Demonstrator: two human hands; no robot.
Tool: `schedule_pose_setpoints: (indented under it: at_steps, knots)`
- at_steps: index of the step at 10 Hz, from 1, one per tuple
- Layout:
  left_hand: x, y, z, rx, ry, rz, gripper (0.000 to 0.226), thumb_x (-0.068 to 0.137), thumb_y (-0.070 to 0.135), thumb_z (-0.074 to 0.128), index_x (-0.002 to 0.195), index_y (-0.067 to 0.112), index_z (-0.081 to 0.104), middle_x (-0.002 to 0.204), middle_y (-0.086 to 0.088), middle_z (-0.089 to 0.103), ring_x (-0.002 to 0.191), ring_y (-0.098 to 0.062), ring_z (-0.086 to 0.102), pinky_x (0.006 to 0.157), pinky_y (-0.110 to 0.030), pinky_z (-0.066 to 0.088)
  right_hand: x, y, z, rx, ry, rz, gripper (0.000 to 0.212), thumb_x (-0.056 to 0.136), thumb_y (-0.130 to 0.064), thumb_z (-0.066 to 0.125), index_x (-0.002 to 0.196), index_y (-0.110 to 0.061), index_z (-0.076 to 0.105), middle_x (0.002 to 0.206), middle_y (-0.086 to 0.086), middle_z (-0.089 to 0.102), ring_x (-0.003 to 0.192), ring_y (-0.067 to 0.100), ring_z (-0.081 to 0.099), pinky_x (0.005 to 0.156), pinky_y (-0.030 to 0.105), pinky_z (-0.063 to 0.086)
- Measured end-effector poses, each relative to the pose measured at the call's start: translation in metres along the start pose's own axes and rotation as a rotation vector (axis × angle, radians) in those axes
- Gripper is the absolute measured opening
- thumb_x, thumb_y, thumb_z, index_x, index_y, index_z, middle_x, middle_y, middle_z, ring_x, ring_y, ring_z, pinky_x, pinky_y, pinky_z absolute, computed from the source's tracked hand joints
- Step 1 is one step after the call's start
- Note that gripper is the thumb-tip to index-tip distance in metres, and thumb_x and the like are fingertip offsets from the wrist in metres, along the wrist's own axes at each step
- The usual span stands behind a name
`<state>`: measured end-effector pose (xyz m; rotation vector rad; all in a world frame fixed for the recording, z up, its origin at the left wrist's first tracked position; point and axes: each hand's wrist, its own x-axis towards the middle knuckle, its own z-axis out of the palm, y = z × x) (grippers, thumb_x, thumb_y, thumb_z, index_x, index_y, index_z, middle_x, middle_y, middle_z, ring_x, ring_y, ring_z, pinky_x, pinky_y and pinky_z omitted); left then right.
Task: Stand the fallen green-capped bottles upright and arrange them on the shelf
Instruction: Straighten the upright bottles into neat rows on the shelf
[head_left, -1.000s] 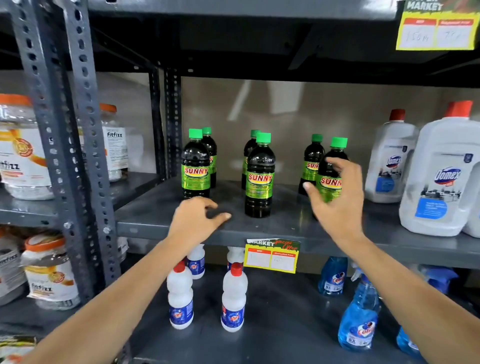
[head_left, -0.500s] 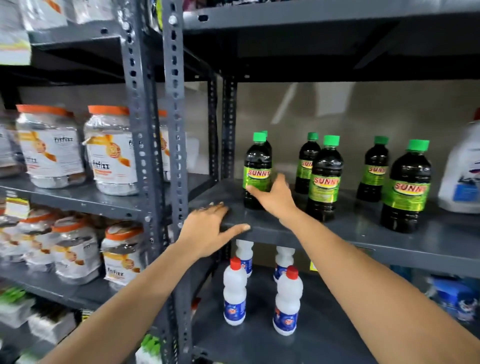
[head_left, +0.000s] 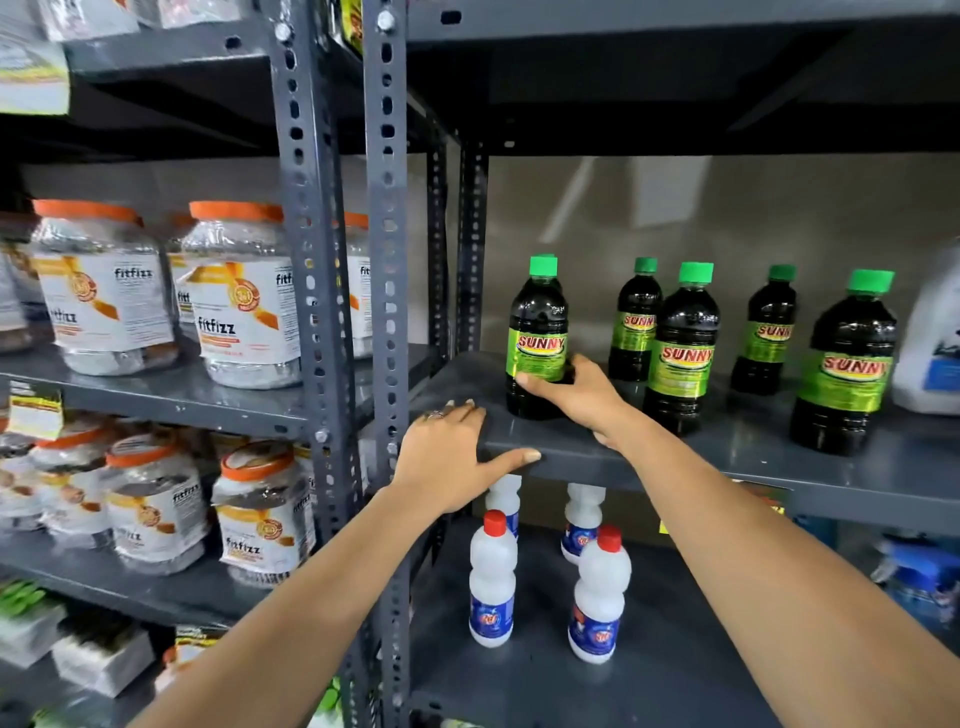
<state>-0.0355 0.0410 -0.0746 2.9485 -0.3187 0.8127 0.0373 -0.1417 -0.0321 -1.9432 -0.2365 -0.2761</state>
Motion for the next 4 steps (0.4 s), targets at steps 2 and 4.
schedule_pose_setpoints:
  at_steps: [2,4]
  knots:
    - [0.000,-0.001,0.002,-0.008,0.006,0.004,0.105,0.072,0.089,0.020,0.141,0.015,0.045,0.150,-0.004,0.041,0.138,-0.023,0.035,0.107,-0.036,0.033,-0.004,-0.003,0.001,-0.019,-0.001,-0.014,0.072,0.069,-0.046,0.082,0.127,-0.015,0.053,0.120,0.000,0.064,0.108,0.016,0.059,0.094,0.032,0.046]
    - [0.001,-0.001,-0.002,-0.036,-0.022,0.008,0.103,0.072,0.089,0.018,0.137,0.016,0.048,0.146,-0.005,0.047,0.135,-0.025,0.040,0.105,-0.037,0.035,-0.016,-0.009,0.000,-0.050,0.033,-0.032,0.085,0.070,-0.039,0.084,0.137,-0.013,0.039,0.135,0.004,0.057,0.122,0.021,0.054,0.097,0.032,0.043]
